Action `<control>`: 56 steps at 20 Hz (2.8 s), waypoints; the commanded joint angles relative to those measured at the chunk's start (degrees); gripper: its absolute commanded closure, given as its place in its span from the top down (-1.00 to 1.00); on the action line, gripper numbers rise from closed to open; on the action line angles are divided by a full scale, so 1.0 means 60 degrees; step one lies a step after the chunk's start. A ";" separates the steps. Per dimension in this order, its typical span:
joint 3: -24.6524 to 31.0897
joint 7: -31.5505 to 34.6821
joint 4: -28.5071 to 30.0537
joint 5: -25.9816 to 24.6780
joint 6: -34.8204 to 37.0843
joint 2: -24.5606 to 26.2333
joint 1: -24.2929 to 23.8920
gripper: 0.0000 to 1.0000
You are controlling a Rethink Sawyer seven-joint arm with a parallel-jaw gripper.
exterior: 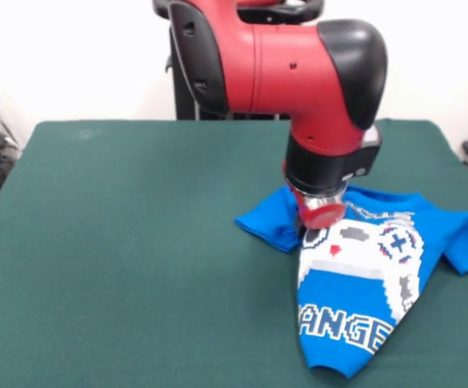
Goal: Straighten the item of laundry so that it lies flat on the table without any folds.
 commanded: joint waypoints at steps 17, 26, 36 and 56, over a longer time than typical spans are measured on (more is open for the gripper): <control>-0.1437 -0.0189 -0.0871 -0.0804 0.1251 0.0128 0.1351 -1.00; -0.2642 -0.0284 -0.1260 -0.1481 0.1541 0.0205 0.1969 -1.00; -0.3699 -0.0620 -0.1509 -0.2353 0.1964 -0.0204 0.2481 -1.00; -0.4073 0.0115 -0.1101 -0.3663 0.0323 0.1022 0.2327 -1.00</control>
